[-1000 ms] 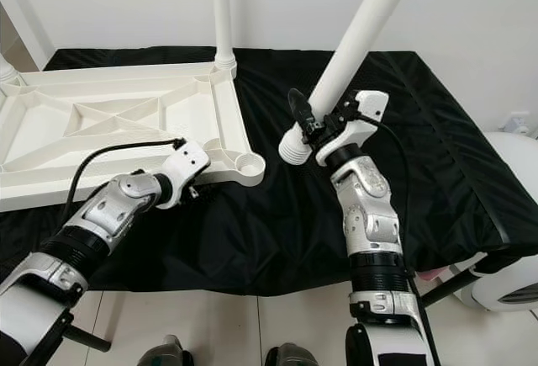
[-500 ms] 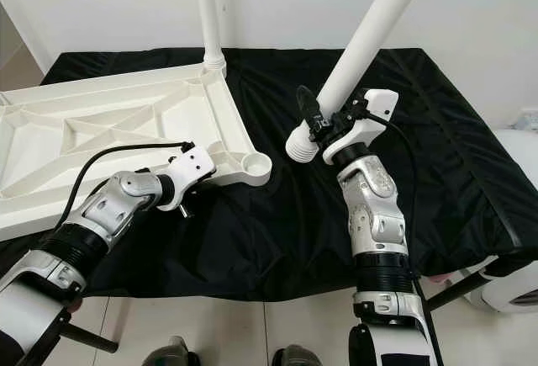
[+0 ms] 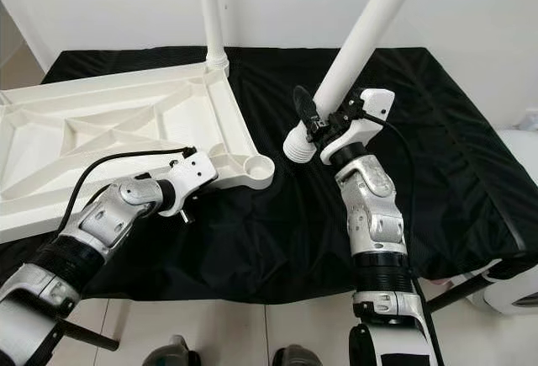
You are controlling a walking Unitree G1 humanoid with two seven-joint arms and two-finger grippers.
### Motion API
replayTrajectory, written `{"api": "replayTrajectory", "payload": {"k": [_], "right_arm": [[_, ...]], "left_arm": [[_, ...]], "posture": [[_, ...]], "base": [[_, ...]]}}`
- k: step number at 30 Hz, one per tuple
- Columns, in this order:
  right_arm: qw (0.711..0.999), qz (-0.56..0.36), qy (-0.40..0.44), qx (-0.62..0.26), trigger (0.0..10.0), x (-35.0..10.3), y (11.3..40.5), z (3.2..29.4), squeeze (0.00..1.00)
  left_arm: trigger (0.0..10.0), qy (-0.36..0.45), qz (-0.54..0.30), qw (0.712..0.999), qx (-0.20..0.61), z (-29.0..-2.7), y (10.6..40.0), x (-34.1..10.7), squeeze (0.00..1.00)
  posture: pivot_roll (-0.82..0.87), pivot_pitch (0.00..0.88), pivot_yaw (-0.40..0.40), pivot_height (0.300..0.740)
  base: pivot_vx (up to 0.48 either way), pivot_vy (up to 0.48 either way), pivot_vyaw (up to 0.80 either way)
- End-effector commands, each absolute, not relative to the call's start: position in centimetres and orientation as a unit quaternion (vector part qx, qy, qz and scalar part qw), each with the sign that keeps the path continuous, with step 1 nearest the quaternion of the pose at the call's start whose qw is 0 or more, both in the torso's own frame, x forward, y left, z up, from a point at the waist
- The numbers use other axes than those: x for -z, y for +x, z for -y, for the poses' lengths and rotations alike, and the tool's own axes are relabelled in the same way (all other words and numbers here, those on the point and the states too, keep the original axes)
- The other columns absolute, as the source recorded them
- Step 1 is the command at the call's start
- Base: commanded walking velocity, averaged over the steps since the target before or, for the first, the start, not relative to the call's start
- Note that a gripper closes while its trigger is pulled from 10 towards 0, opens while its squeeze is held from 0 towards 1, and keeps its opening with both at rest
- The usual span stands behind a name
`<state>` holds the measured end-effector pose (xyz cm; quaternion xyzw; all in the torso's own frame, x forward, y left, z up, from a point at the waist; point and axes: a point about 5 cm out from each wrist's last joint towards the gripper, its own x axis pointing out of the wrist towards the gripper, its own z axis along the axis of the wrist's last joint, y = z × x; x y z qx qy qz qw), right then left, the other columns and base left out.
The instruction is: Building children table
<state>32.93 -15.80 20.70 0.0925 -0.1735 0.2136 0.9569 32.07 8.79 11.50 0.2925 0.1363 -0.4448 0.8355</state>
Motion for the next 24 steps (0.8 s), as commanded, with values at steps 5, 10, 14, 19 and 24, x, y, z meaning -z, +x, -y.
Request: {"api": "replayTrajectory", "payload": {"k": [5, 10, 14, 19, 24], "right_arm": [[0.954, 0.157, 0.076, -0.245, 10.0, -20.4, 33.0, 14.6, 0.00], [0.947, 0.137, 0.059, -0.283, 10.0, -19.5, 32.8, 13.0, 0.00], [0.947, 0.136, 0.057, -0.286, 10.0, -19.5, 32.8, 12.9, 0.00], [0.946, 0.137, 0.052, -0.288, 10.0, -19.5, 32.9, 12.8, 0.00], [0.946, 0.139, 0.050, -0.289, 10.0, -19.6, 33.0, 12.8, 0.00]], "left_arm": [[10.0, 0.279, -0.127, 0.785, 0.538, -5.7, 29.6, -10.9, 0.00], [10.0, 0.283, -0.093, 0.769, 0.566, -3.5, 28.6, -12.0, 0.00], [10.0, 0.284, -0.084, 0.766, 0.571, -3.2, 28.3, -12.4, 0.00], [10.0, 0.283, -0.060, 0.760, 0.583, -2.6, 27.8, -13.6, 0.00], [10.0, 0.287, -0.063, 0.762, 0.577, -2.7, 27.8, -13.7, 0.00]], "posture": [[-0.01, 0.007, -0.010, 0.740], [0.00, 0.001, -0.016, 0.740], [0.00, 0.000, -0.017, 0.740], [0.00, 0.000, -0.020, 0.740], [0.00, 0.000, -0.019, 0.740]], "base": [[0.000, 0.000, 0.00], [0.000, 0.000, 0.00], [0.000, 0.000, 0.00], [0.000, 0.000, 0.00], [0.000, 0.000, 0.00]]}}
